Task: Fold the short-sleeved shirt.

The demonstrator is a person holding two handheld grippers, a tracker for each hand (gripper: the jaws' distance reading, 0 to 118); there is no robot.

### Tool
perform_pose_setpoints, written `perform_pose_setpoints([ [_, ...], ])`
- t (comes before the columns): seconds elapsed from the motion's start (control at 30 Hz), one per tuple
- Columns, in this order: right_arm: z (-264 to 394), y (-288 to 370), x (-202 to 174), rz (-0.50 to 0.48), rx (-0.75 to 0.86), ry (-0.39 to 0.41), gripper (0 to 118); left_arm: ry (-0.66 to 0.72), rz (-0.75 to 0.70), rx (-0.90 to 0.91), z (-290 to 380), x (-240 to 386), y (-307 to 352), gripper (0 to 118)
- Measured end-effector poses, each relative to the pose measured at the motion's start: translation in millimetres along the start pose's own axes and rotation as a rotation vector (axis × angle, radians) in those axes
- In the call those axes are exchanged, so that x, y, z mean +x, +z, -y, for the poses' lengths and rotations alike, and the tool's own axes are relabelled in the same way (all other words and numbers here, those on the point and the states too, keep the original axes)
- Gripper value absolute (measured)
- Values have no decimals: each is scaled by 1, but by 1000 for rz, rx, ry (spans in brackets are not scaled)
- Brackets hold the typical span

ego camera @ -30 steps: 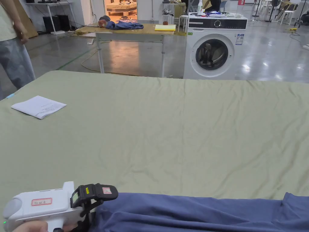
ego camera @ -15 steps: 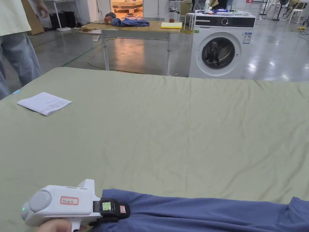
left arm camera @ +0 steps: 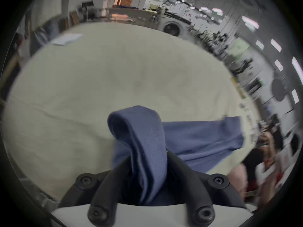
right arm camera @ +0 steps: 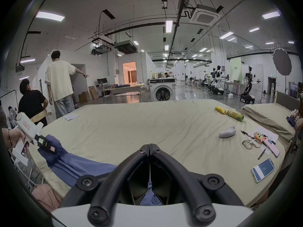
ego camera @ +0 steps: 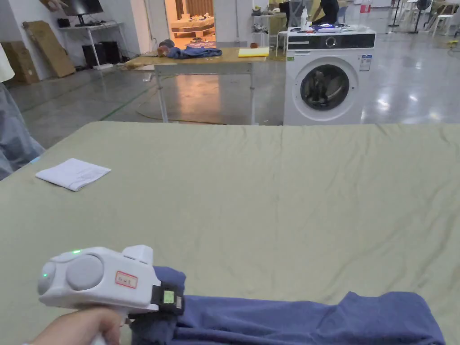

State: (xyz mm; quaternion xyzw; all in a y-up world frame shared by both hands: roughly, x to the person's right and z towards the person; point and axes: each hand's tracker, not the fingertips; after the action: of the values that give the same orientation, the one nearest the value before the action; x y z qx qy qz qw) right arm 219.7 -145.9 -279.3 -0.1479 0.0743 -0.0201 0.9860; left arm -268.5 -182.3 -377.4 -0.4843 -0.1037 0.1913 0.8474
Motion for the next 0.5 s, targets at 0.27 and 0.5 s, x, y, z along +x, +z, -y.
perform_pose_setpoints([
  [0.27, 1, 14, 9, -7, -3, -11, 0, 28, 233, -169, 2, 94, -113, 86],
  [0.5, 3, 15, 17, -9, -15, -31, 0, 7, 236, 14, 1, 77, -56, 83],
])
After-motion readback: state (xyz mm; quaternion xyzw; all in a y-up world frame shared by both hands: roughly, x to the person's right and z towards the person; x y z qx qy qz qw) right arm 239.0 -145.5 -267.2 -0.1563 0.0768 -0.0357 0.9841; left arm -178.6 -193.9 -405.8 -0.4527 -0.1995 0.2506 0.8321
